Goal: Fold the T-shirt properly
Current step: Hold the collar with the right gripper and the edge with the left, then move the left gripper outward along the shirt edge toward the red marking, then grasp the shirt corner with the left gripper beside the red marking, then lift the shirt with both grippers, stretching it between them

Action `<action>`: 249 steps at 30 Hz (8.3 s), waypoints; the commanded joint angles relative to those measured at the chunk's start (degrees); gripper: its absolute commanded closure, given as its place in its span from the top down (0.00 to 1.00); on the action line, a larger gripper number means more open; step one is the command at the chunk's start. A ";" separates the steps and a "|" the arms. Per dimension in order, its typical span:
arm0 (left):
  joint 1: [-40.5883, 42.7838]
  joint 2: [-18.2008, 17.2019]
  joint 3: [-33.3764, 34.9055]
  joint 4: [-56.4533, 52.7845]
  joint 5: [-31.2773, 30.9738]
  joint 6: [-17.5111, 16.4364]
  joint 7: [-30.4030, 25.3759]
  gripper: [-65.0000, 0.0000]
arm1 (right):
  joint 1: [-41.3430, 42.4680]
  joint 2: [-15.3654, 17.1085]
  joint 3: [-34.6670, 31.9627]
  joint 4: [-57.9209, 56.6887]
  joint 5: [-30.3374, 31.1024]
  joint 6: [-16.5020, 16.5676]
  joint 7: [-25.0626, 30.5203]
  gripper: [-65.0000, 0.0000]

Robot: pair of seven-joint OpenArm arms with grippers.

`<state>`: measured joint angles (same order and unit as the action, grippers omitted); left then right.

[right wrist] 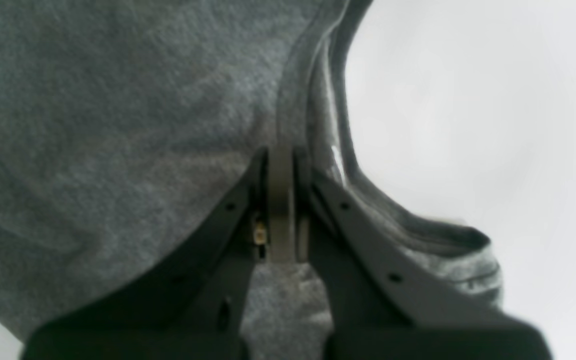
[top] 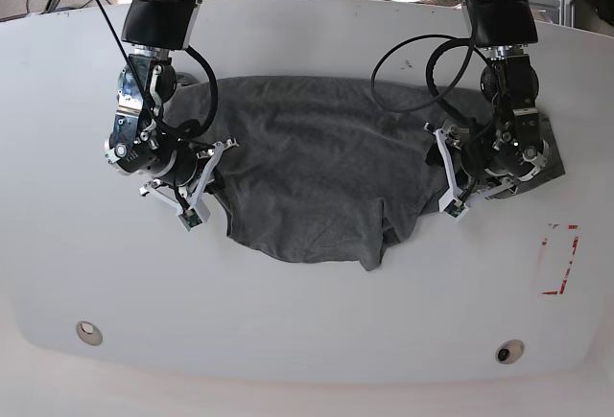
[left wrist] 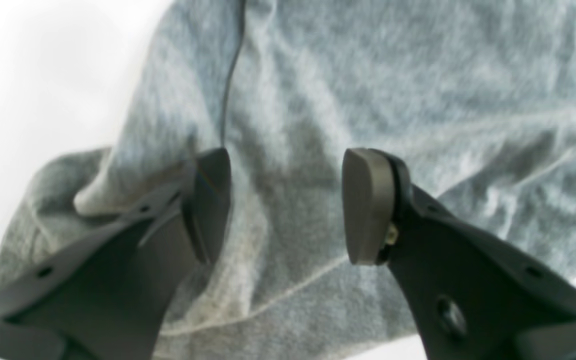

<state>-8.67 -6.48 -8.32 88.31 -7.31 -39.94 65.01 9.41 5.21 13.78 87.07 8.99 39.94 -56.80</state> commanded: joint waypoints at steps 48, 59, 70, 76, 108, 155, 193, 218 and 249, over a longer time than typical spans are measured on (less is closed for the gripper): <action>0.09 -1.65 0.27 2.90 0.76 -0.01 0.52 0.21 | 9.27 -0.33 -0.20 -3.33 -0.95 -2.36 2.60 0.63; -0.78 -3.06 0.18 4.13 0.41 -0.06 0.52 0.21 | 17.36 -0.25 -0.20 -21.97 -0.77 -2.19 11.65 0.72; -2.10 -4.64 0.10 7.29 0.50 -0.06 0.79 0.21 | 22.90 -0.25 -0.20 -35.42 -0.86 -2.27 19.21 0.72; -2.28 -5.52 0.01 7.38 0.41 -0.06 0.79 0.21 | 25.45 0.02 -0.29 -42.19 -0.95 -2.27 22.38 0.72; -6.59 -8.68 -16.08 2.81 0.76 -0.06 0.35 0.21 | 24.04 -2.27 -4.59 -46.06 -0.86 -2.27 25.19 0.05; -8.61 -15.98 -27.68 -24.18 0.85 -0.06 -8.09 0.79 | 20.35 -2.44 -4.77 -37.53 -0.86 -1.75 22.47 0.00; -8.26 -11.32 -22.41 -28.14 0.67 -0.06 -9.50 0.58 | 20.44 -2.27 -4.77 -37.53 -0.86 -1.66 22.47 0.00; -8.17 -11.32 -21.71 -26.12 0.32 -0.06 -9.32 0.00 | 17.54 -2.36 -4.77 -28.74 -0.69 -1.75 18.33 0.00; -6.85 -5.70 -23.99 17.67 0.23 -0.06 -4.13 0.00 | 13.23 2.74 2.09 6.25 -0.60 -1.66 2.60 0.00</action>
<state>-13.02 -11.16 -32.21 104.40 -7.09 -40.36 61.01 19.79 6.31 15.70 92.20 7.90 38.00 -55.70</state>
